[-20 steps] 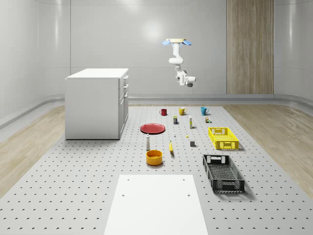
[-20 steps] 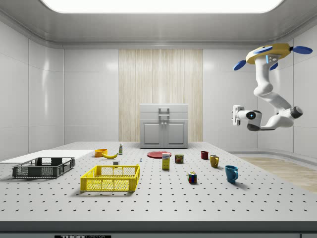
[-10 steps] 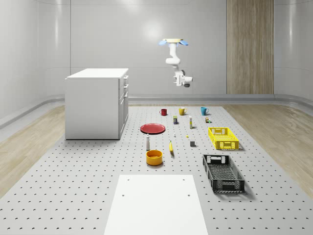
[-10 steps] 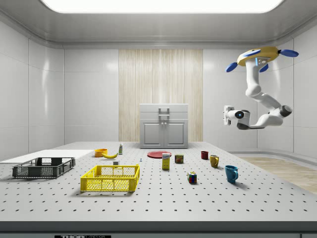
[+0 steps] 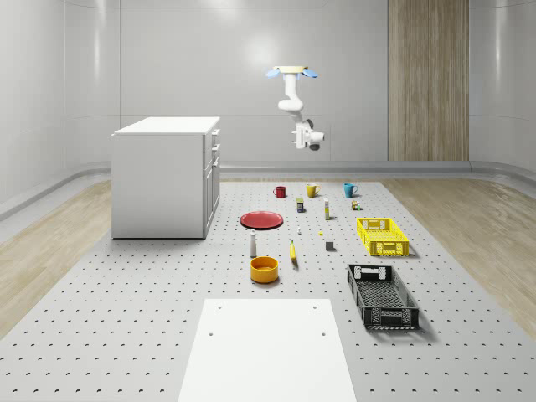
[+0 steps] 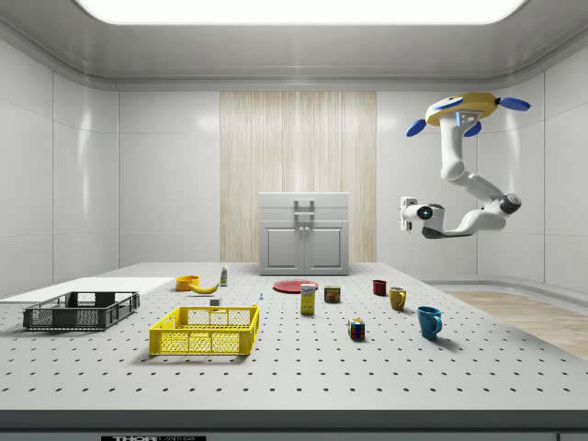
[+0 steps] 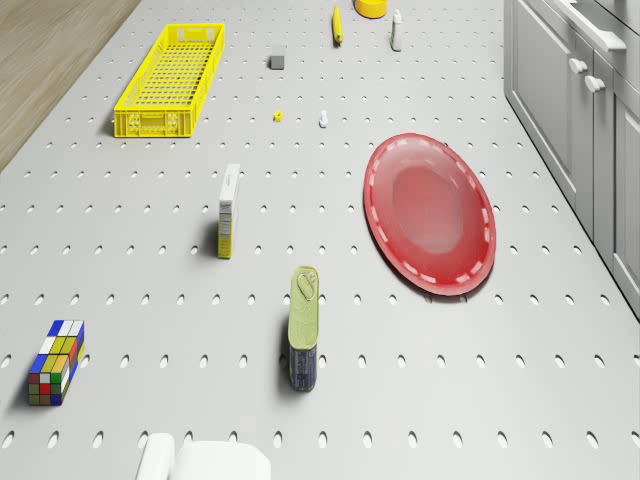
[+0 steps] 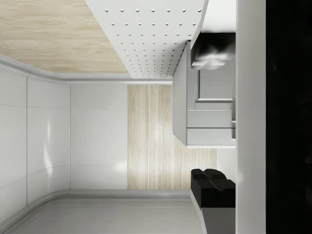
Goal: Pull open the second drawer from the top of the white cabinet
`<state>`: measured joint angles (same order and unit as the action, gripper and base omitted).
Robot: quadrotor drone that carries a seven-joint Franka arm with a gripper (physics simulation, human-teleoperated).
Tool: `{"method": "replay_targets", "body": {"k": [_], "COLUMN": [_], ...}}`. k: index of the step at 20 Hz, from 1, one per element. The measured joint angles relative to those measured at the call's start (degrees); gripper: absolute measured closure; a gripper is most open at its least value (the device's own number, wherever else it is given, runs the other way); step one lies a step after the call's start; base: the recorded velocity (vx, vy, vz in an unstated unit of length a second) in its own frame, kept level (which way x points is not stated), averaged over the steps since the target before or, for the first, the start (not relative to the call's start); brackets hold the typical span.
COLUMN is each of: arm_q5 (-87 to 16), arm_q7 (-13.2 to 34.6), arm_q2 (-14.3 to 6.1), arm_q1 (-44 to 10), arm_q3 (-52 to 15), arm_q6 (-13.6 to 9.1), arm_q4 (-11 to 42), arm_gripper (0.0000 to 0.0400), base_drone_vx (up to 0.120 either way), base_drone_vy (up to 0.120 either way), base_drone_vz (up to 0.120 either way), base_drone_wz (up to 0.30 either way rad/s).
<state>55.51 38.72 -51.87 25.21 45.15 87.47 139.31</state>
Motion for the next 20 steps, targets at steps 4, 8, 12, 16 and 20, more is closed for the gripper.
{"method": "replay_targets", "body": {"k": [4, 8, 12, 16, 20], "arm_q5": [-0.7, -1.5, -2.2, -2.9, -3.5], "arm_q7": [0.6, 1.2, 1.8, 2.4, 2.9], "arm_q2": [-1.0, -2.0, -3.0, -3.9, -4.8], "arm_q1": [1.2, 2.4, 3.5, 4.5, 5.4], "arm_q3": [0.6, 1.1, 1.5, 1.9, 2.3], "arm_q6": [1.0, 2.0, 3.0, 3.9, 4.8], "arm_q4": [0.1, 0.3, 0.4, 0.5, 0.6], "arm_gripper": [0.0100, 0.0100, 0.0100, 0.0100, 0.0100], "base_drone_vx": [0.120, 0.120, 0.120, 0.120, 0.120], "base_drone_vy": [-0.120, -0.120, -0.120, -0.120, -0.120], "base_drone_vz": [0.000, 0.000, 0.000, 0.000, 0.000], "base_drone_wz": [0.000, 0.000, 0.000, 0.000, 0.000]}}
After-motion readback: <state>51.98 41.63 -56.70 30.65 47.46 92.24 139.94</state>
